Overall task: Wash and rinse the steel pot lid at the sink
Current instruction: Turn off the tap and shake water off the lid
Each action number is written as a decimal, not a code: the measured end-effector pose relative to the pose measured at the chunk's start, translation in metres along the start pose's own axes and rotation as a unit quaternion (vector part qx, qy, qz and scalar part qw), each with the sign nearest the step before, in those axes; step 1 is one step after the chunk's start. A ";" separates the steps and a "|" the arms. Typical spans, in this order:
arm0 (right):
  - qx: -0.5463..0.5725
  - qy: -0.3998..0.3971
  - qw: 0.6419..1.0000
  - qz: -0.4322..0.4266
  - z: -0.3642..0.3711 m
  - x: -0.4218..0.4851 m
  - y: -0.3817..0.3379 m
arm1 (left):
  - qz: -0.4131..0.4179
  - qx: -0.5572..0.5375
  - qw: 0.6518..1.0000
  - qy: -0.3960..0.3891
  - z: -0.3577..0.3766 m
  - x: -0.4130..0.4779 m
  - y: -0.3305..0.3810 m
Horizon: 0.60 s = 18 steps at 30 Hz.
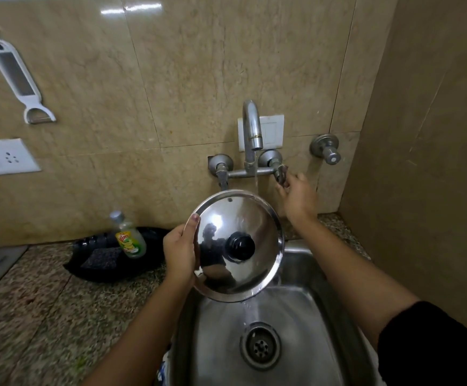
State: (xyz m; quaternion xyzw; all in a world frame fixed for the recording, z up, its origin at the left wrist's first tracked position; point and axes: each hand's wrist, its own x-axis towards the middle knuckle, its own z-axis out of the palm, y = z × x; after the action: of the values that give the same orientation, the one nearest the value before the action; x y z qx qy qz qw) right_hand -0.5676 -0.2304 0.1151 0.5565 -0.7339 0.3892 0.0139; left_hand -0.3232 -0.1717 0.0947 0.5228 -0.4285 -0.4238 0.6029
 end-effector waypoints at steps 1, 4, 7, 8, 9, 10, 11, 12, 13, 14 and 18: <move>-0.003 -0.029 1.000 0.000 -0.004 -0.003 0.001 | 0.013 0.007 1.000 -0.002 0.000 -0.005 0.004; 0.066 -0.164 0.983 0.051 -0.022 -0.034 0.002 | 0.065 0.029 0.997 -0.023 -0.005 -0.018 0.012; 0.267 -0.316 0.904 0.111 -0.040 -0.083 0.003 | 0.095 0.030 0.995 -0.026 -0.014 -0.026 0.013; 0.324 -0.325 0.881 0.116 -0.045 -0.099 0.005 | 0.098 0.028 0.995 -0.023 -0.015 -0.029 0.010; 0.374 -0.317 0.863 0.121 -0.049 -0.114 0.008 | 0.099 0.026 0.995 -0.017 -0.016 -0.035 0.009; 0.412 -0.301 0.851 0.126 -0.052 -0.123 0.010 | 0.098 0.023 0.995 -0.011 -0.016 -0.040 0.008; 0.434 -0.285 0.845 0.129 -0.055 -0.131 0.014 | 0.095 0.021 0.995 -0.006 -0.016 -0.047 0.005; 0.448 -0.271 0.842 0.128 -0.057 -0.136 0.017 | 0.096 0.019 0.995 0.001 -0.016 -0.053 0.003; 0.459 -0.260 0.840 0.131 -0.059 -0.140 0.020 | 0.095 0.016 0.995 0.007 -0.016 -0.059 0.001; 0.474 -0.251 0.833 0.133 -0.062 -0.144 0.021 | 0.092 0.012 0.996 0.011 -0.018 -0.065 -0.003; 0.522 -0.219 0.816 0.114 -0.076 -0.150 0.015 | 0.054 -0.036 0.998 0.002 -0.023 -0.083 -0.017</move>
State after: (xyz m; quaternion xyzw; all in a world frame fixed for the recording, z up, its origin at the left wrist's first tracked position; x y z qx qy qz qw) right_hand -0.5546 -0.0639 0.0913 0.4627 -0.4624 0.5810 -0.4843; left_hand -0.3246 -0.0877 0.0693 0.4778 -0.4392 -0.4048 0.6441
